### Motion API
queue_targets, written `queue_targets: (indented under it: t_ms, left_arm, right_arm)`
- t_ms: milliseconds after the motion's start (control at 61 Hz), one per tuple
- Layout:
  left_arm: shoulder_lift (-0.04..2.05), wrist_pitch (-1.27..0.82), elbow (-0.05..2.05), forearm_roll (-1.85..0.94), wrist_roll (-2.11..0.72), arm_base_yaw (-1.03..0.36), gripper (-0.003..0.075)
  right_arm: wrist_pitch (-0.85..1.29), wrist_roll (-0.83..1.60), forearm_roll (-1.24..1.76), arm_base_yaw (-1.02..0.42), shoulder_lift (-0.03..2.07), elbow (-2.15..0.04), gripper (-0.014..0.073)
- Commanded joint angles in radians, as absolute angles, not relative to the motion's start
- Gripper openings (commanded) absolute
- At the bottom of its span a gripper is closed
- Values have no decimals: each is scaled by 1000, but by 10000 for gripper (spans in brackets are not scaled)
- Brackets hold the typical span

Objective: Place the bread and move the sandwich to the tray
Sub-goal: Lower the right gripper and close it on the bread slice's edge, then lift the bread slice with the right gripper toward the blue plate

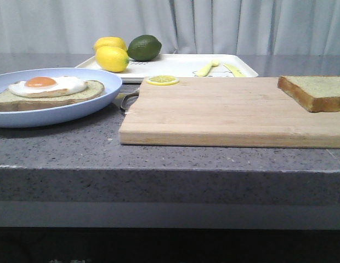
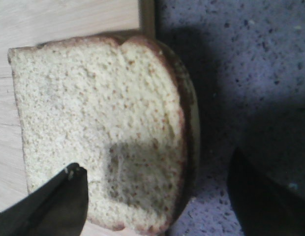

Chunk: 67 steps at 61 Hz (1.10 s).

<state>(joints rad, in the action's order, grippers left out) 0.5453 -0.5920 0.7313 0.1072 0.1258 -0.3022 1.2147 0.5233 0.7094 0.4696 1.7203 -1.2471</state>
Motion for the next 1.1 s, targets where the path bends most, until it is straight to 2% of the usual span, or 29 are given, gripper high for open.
queue_targets:
  t_ms: [0, 361, 459, 672, 754, 918, 1082]
  left_arm:
    - [557, -517, 760, 113, 124, -309, 472]
    - [557, -517, 760, 123, 124, -309, 472]
    - [557, -517, 760, 125, 124, -309, 472]
    - [557, -517, 760, 127, 124, -309, 472]
    - [557, -517, 760, 127, 124, -309, 472]
    - [557, -517, 760, 127, 124, -309, 472]
    - [557, -517, 760, 129, 124, -309, 472]
  right_arm:
    - [1339, 559, 804, 472, 1696, -1261, 590]
    - [1341, 560, 826, 474, 1722, -1259, 573]
    - [1341, 560, 834, 474, 1722, -1259, 488]
    - [1341, 548, 846, 474, 1704, -1259, 223]
    - [1341, 547, 863, 474, 1681, -1259, 146]
    - [1341, 547, 906, 474, 1619, -1259, 74]
    - [1341, 541, 972, 474, 1541, -1259, 64]
